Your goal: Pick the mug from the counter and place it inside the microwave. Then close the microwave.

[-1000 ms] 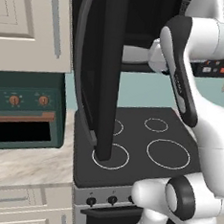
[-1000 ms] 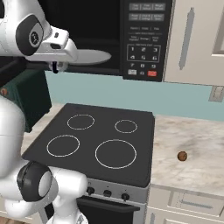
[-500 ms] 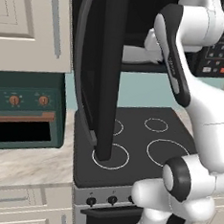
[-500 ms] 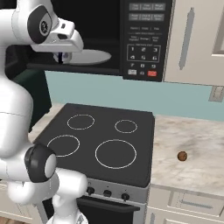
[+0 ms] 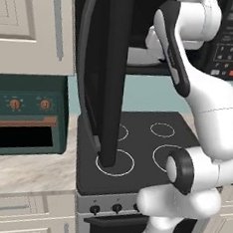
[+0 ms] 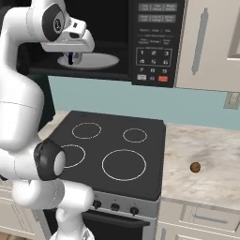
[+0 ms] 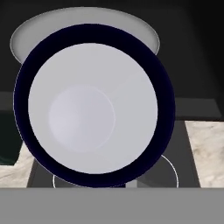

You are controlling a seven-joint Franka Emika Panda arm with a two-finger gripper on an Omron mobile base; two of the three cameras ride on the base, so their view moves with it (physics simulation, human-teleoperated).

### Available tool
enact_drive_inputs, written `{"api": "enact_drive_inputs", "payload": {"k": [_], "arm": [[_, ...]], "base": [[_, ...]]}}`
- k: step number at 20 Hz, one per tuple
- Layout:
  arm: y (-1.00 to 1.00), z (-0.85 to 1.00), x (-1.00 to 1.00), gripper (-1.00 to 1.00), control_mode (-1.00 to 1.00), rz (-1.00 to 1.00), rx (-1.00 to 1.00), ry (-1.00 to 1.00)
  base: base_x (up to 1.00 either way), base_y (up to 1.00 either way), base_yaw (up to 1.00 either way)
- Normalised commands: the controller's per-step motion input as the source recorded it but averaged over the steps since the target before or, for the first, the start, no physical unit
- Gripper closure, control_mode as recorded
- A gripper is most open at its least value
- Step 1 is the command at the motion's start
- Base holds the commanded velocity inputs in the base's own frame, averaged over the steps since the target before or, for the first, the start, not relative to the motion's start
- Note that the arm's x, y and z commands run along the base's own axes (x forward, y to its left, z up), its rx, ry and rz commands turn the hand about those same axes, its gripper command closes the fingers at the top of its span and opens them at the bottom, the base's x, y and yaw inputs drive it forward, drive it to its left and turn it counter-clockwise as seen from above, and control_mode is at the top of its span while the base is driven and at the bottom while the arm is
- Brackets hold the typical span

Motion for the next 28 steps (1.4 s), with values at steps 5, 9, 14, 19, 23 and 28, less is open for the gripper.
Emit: {"api": "enact_drive_inputs", "payload": {"k": [5, 9, 14, 19, 23, 28], "arm": [[0.01, -0.11, 0.4, 1.0, -1.0, 0.0, 0.0, 0.05], [0.0, -0.13, 0.33, 1.0, -1.0, 0.01, 0.0, 0.06], [0.0, 0.0, 0.43, 1.0, -1.0, 0.01, 0.0, 0.03], [0.01, 0.0, 0.53, 1.0, -1.0, 0.0, 0.0, 0.04], [0.02, 0.0, 0.61, 1.0, -1.0, 0.0, 0.0, 0.02], [0.01, 0.0, 0.49, 1.0, -1.0, 0.0, 0.0, 0.02]], "base": [[0.0, 0.0, 0.0], [0.0, 0.0, 0.0], [0.0, 0.0, 0.0], [0.0, 0.0, 0.0], [0.0, 0.0, 0.0], [0.0, 0.0, 0.0]]}}
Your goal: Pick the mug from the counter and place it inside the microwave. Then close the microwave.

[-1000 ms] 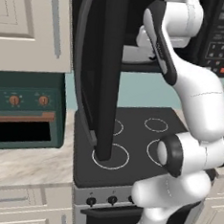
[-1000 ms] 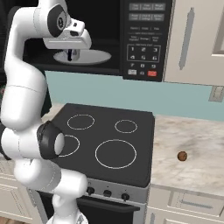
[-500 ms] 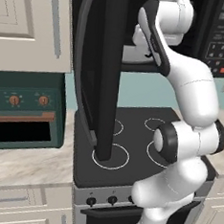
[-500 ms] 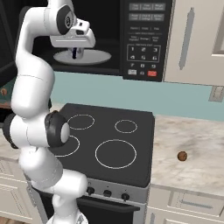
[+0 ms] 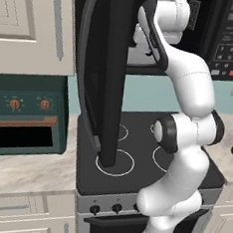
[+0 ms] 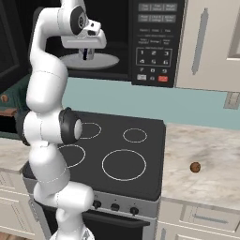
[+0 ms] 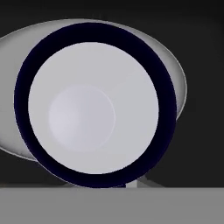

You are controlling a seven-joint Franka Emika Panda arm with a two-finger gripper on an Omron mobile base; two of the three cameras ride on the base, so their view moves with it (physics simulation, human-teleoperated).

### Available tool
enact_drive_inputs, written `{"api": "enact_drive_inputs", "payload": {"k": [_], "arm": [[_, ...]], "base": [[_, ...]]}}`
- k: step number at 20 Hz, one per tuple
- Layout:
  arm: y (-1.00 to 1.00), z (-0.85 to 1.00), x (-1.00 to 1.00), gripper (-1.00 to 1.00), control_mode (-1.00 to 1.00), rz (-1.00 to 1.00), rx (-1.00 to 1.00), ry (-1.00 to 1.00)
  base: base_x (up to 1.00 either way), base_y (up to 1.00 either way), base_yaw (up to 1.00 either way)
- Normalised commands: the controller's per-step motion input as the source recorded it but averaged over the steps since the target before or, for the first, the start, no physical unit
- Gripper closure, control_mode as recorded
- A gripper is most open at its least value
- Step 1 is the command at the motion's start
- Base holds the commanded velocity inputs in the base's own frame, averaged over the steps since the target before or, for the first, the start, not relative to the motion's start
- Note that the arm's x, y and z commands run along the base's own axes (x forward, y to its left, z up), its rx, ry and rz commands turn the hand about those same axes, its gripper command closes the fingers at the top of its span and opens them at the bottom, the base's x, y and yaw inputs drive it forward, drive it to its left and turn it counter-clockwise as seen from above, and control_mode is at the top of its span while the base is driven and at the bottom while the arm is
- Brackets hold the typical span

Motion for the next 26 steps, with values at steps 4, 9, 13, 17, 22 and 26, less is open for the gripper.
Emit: {"api": "enact_drive_inputs", "payload": {"k": [4, 9, 13, 17, 22, 26], "arm": [[0.0, 0.0, 0.31, 1.0, -1.0, 0.0, 0.0, 0.01], [0.0, -0.06, 0.4, 1.0, -1.0, 0.0, 0.0, 0.01], [0.02, -0.07, 0.31, 1.0, -1.0, 0.0, -0.02, 0.03], [0.06, -0.05, 0.16, 1.0, -1.0, 0.0, -0.06, 0.03], [0.06, 0.0, 0.13, 1.0, -1.0, 0.0, -0.09, 0.01], [0.06, -0.01, 0.08, 1.0, -1.0, 0.0, -0.07, 0.02]], "base": [[0.0, 0.0, 0.0], [0.0, 0.0, 0.0], [0.0, 0.0, 0.0], [0.0, 0.0, 0.0], [0.0, 0.0, 0.0], [0.0, 0.0, 0.0]]}}
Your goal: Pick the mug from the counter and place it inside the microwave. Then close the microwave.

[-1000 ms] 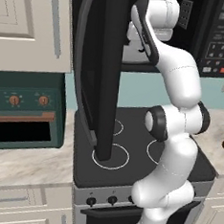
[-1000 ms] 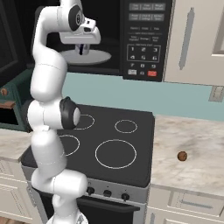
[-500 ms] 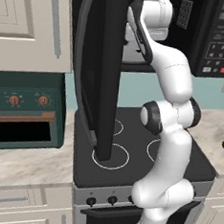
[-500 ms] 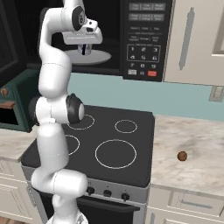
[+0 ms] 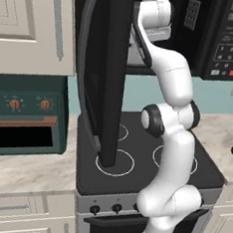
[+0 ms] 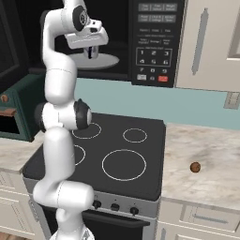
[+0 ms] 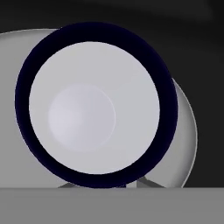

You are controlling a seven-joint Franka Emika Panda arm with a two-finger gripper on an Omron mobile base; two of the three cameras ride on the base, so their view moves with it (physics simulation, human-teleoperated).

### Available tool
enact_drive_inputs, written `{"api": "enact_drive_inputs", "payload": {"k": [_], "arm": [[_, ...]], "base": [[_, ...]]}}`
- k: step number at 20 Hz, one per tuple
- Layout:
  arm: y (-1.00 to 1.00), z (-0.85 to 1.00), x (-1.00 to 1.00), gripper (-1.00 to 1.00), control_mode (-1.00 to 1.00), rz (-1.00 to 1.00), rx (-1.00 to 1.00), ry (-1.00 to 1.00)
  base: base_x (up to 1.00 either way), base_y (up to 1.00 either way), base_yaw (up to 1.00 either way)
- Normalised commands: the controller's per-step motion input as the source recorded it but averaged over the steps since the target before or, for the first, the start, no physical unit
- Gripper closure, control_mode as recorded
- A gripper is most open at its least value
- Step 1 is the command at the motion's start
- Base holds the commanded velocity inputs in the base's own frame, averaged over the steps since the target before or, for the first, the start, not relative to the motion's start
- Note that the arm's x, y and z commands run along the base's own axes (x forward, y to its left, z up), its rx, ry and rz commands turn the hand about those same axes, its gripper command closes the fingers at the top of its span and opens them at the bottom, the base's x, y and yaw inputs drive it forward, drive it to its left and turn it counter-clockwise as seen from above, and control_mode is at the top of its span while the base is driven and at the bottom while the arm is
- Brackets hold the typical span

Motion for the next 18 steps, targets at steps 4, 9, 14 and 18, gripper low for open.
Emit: {"api": "enact_drive_inputs", "payload": {"k": [4, 9, 14, 18], "arm": [[0.03, -0.1, 0.21, 1.0, -1.0, 0.0, -0.07, 0.03], [0.0, 0.0, 0.29, 1.0, -1.0, 0.0, -0.03, 0.02], [0.0, -0.01, 0.36, 1.0, -1.0, 0.0, 0.0, 0.01], [0.0, -0.05, 0.24, 1.0, -1.0, 0.0, 0.0, 0.04]], "base": [[0.0, 0.0, 0.0], [0.0, 0.0, 0.0], [0.0, 0.0, 0.0], [0.0, 0.0, 0.0]]}}
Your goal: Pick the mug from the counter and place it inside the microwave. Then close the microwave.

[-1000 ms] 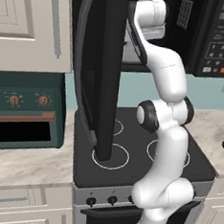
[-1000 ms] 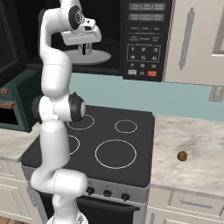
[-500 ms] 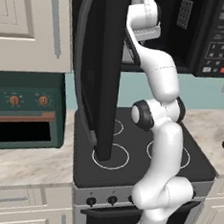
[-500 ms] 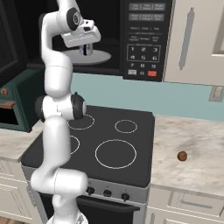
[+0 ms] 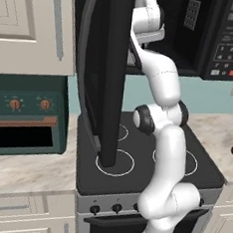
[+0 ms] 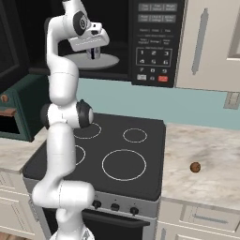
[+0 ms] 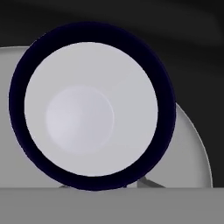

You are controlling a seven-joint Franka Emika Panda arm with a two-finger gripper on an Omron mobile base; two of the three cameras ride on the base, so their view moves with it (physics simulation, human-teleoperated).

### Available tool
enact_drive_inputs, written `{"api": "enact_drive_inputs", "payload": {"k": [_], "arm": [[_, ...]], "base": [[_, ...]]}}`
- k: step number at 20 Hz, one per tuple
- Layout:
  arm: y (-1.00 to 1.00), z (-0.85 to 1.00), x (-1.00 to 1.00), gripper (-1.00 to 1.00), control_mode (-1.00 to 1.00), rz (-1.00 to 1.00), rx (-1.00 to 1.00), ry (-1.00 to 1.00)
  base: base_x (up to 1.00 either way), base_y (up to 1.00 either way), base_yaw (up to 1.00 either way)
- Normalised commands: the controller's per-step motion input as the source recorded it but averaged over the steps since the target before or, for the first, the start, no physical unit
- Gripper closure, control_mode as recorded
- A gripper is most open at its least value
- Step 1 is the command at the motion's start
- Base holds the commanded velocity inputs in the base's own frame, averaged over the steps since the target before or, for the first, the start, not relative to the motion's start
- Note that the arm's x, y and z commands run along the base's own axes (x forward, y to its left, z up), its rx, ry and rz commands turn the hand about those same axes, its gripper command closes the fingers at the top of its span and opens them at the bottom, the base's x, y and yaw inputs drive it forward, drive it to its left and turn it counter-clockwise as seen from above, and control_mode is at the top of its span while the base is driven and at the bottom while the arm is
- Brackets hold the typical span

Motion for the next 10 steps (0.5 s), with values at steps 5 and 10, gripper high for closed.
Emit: {"api": "enact_drive_inputs", "payload": {"k": [5, 10], "arm": [[0.01, -0.13, 0.11, 1.0, -1.0, 0.0, 0.0, 0.09], [0.02, 0.0, 0.0, 1.0, -1.0, 0.0, 0.0, 0.1]], "base": [[0.0, 0.0, 0.0], [0.0, 0.0, 0.0]]}}
